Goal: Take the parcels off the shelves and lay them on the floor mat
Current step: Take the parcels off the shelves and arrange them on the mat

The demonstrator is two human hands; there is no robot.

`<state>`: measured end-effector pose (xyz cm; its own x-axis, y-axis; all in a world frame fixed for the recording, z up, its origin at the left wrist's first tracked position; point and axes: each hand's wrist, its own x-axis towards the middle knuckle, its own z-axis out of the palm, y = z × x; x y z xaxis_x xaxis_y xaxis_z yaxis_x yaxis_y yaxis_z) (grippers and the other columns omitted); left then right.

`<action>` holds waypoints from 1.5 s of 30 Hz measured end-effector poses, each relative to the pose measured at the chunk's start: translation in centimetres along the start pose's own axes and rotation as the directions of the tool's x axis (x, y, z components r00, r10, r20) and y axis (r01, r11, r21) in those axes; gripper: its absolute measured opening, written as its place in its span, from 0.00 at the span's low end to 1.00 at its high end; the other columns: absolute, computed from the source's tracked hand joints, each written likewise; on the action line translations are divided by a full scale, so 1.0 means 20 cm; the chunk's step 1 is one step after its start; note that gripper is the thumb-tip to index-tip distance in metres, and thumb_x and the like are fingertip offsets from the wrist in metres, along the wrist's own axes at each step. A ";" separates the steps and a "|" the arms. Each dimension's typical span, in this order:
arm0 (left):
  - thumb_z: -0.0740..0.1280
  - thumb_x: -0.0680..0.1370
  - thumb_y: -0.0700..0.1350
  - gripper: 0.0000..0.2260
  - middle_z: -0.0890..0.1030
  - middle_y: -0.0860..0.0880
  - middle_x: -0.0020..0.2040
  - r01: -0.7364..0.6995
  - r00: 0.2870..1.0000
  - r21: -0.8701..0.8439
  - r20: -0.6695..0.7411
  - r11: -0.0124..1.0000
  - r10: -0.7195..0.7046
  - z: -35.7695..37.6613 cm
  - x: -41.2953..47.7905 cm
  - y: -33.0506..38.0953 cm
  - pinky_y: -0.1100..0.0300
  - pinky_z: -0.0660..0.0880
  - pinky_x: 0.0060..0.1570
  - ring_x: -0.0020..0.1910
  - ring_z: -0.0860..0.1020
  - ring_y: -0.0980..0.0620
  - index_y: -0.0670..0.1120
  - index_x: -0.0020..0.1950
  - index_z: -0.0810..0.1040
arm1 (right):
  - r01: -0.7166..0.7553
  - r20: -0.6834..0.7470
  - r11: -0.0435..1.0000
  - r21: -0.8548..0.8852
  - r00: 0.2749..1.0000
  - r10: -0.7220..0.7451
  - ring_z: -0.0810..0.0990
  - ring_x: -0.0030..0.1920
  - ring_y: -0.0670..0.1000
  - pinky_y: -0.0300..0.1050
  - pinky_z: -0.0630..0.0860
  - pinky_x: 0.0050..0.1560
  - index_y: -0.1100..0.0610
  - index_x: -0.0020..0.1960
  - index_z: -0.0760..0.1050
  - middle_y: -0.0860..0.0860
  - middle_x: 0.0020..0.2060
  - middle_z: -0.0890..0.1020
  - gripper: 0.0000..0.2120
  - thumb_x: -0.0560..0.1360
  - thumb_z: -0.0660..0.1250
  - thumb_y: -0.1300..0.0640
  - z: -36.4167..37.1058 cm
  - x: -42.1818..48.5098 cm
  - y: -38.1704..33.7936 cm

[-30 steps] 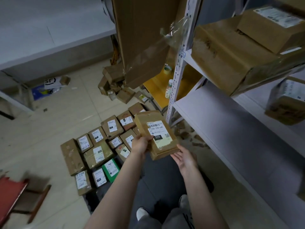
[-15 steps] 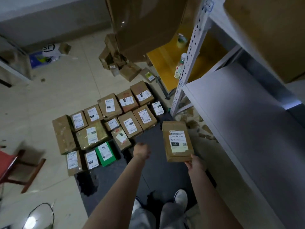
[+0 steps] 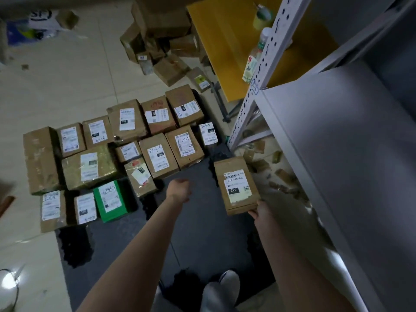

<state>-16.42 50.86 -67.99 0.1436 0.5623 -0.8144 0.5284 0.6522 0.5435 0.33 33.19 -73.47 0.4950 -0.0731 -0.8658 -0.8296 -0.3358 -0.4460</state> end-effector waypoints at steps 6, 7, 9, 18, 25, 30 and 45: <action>0.64 0.81 0.40 0.09 0.76 0.45 0.41 -0.084 0.996 0.042 0.026 0.996 0.083 0.12 0.41 -0.17 0.58 0.69 0.36 0.39 0.75 0.47 0.40 0.59 0.78 | 0.012 0.022 0.999 -0.050 1.000 -0.011 0.77 0.63 0.59 0.52 0.77 0.55 0.60 0.65 0.73 0.60 0.63 0.78 0.12 0.82 0.61 0.59 0.18 0.47 0.14; 0.65 0.80 0.40 0.07 0.77 0.45 0.41 -0.101 0.995 0.067 0.034 0.993 0.099 0.14 0.49 -0.20 0.57 0.70 0.38 0.41 0.75 0.46 0.40 0.55 0.79 | 0.015 0.024 0.998 -0.065 1.000 -0.013 0.77 0.63 0.59 0.52 0.76 0.56 0.60 0.65 0.73 0.59 0.64 0.78 0.12 0.83 0.60 0.59 0.22 0.55 0.17; 0.65 0.79 0.41 0.06 0.77 0.45 0.37 -0.136 0.990 0.110 0.043 0.985 0.132 0.19 0.64 -0.26 0.54 0.71 0.41 0.42 0.76 0.44 0.43 0.44 0.79 | 0.033 0.040 0.996 -0.087 0.999 -0.029 0.76 0.65 0.60 0.53 0.75 0.57 0.62 0.67 0.72 0.59 0.65 0.77 0.14 0.83 0.57 0.60 0.30 0.73 0.21; 0.64 0.80 0.38 0.05 0.75 0.46 0.36 -0.338 0.934 0.252 0.207 0.907 0.290 0.38 1.33 -0.40 0.58 0.68 0.33 0.38 0.74 0.47 0.42 0.44 0.75 | 0.197 0.195 0.979 -0.048 0.963 -0.184 0.76 0.65 0.63 0.60 0.76 0.58 0.65 0.70 0.70 0.61 0.66 0.76 0.18 0.81 0.63 0.64 0.64 1.32 0.17; 0.63 0.81 0.42 0.08 0.70 0.42 0.38 -0.401 0.870 0.488 0.467 0.775 0.157 0.47 1.59 -0.38 0.62 0.66 0.30 0.30 0.68 0.50 0.46 0.41 0.71 | 0.222 0.238 0.939 -0.264 0.958 -0.159 0.78 0.63 0.60 0.61 0.77 0.58 0.64 0.48 0.74 0.61 0.62 0.79 0.13 0.84 0.53 0.63 0.81 1.46 0.05; 0.64 0.81 0.44 0.06 0.77 0.46 0.38 -0.467 0.866 0.553 0.446 0.690 0.229 0.51 1.61 -0.25 0.61 0.73 0.32 0.33 0.76 0.51 0.43 0.46 0.76 | 0.247 0.222 0.905 -0.345 0.959 -0.176 0.81 0.52 0.60 0.62 0.78 0.59 0.65 0.55 0.72 0.60 0.46 0.80 0.12 0.84 0.51 0.63 0.83 1.42 0.04; 0.62 0.81 0.42 0.09 0.81 0.39 0.55 -0.520 0.850 0.646 0.453 0.559 0.267 0.48 1.46 -0.22 0.54 0.78 0.43 0.43 0.79 0.46 0.40 0.59 0.77 | 0.266 0.214 0.932 -0.248 0.953 -0.215 0.79 0.56 0.63 0.60 0.79 0.58 0.63 0.64 0.71 0.58 0.63 0.76 0.11 0.83 0.60 0.62 0.74 1.26 0.05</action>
<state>-6.51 59.49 -96.24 0.6424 0.4217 -0.6398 0.7613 -0.2556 0.5959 8.15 44.83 -99.12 0.5947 0.2036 -0.7778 -0.5774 -0.5650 -0.5894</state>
